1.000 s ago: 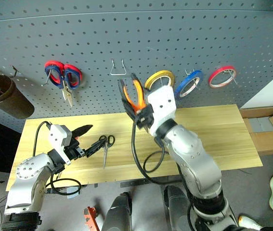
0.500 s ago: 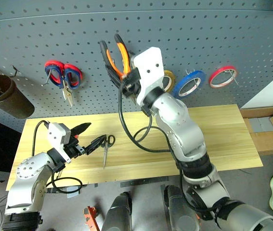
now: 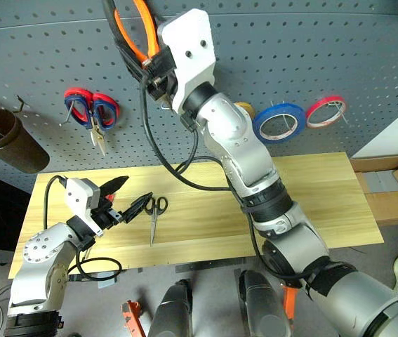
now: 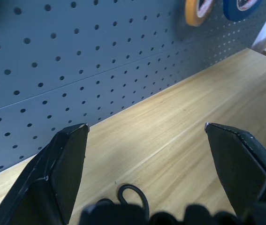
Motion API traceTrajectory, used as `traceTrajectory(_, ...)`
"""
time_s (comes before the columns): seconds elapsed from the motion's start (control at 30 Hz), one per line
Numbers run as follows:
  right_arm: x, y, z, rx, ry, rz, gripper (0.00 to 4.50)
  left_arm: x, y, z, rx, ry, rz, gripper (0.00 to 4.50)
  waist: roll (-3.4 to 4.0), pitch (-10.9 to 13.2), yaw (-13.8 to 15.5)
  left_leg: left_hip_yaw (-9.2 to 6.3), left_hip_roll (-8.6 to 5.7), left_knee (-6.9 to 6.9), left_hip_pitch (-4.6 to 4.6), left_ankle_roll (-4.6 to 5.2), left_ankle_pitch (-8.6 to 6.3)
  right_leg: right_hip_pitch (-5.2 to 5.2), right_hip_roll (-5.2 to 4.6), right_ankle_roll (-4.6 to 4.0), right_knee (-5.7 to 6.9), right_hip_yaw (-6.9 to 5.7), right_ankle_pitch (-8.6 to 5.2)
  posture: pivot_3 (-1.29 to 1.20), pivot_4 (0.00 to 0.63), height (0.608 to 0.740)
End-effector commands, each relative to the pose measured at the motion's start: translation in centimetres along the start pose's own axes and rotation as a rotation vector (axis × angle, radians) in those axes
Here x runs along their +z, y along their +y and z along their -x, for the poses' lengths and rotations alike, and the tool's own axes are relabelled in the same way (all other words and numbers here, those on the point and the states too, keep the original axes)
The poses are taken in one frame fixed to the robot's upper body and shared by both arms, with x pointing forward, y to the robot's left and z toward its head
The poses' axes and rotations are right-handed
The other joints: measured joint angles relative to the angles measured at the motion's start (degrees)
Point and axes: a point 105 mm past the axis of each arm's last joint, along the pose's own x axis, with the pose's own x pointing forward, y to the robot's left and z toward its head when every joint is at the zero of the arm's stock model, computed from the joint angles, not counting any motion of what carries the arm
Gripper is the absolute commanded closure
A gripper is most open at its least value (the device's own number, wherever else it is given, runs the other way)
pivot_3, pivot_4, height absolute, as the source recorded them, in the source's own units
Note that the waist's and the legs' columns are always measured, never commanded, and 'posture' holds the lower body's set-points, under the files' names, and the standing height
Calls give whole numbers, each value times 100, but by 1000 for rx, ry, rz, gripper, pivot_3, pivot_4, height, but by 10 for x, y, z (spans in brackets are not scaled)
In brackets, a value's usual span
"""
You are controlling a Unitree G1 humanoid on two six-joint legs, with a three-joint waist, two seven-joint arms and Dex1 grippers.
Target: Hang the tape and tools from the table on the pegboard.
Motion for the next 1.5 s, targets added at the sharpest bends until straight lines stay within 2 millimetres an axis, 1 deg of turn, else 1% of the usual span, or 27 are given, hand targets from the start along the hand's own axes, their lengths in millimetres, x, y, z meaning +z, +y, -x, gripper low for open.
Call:
traceTrajectory(0.03,37,22,-17,12,-195,-23,1668,15,1,1,9,-50,-37,205,-1,-1,3,1,0,0,0,0,0,0,0,0,0,0,0,12,305,740)
traceTrajectory(0.17,34,23,-16,-3,-248,14,1668,16,1,0,10,-53,-43,205,-1,-1,8,4,-1,-1,-1,0,0,-1,-1,0,-1,1,0,24,303,740)
traceTrajectory(0.33,24,25,-6,-8,-287,63,1668,18,1,-2,12,-61,-46,205,-1,-1,7,8,0,-2,-6,-1,1,-17,-1,0,3,2,0,30,306,740)
traceTrajectory(0.43,19,25,-1,-15,-306,104,1668,20,-1,-5,5,-71,-45,205,-1,-1,4,15,0,-2,-5,-2,0,-22,-1,-1,4,2,0,30,309,740)
traceTrajectory(0.57,15,25,1,-21,-305,122,1668,24,-5,-9,-12,-87,-41,205,-1,-1,8,28,0,-1,-6,-3,0,-23,-1,-2,5,0,1,27,309,740)
traceTrajectory(0.8,-1,34,2,1,-262,121,1668,36,-7,-18,-28,-126,-54,205,-2,-1,12,39,1,0,-6,-3,1,-24,-1,-4,6,1,3,35,309,740)
traceTrajectory(0.87,-10,34,4,5,-233,127,1668,40,-9,-20,-36,-138,-60,205,-2,-1,8,42,2,0,-5,-3,1,-24,-1,-4,6,3,3,40,311,740)
traceTrajectory(0.97,-19,32,8,4,-206,141,1668,44,-10,-23,-42,-153,-62,205,-2,-1,9,43,2,0,-5,-3,1,-26,-1,-4,6,3,3,40,313,740)
traceTrajectory(1.17,-28,28,15,-7,-187,167,1668,47,-10,-27,-47,-167,-64,205,-2,-1,9,46,2,0,-6,-3,1,-27,-1,-4,6,3,3,32,314,740)
traceTrajectory(1.5,-50,17,31,-71,-100,190,1668,51,-8,-30,-45,-175,-82,205,-2,-1,5,51,3,1,-5,-3,1,-27,-1,-4,7,5,3,26,319,740)
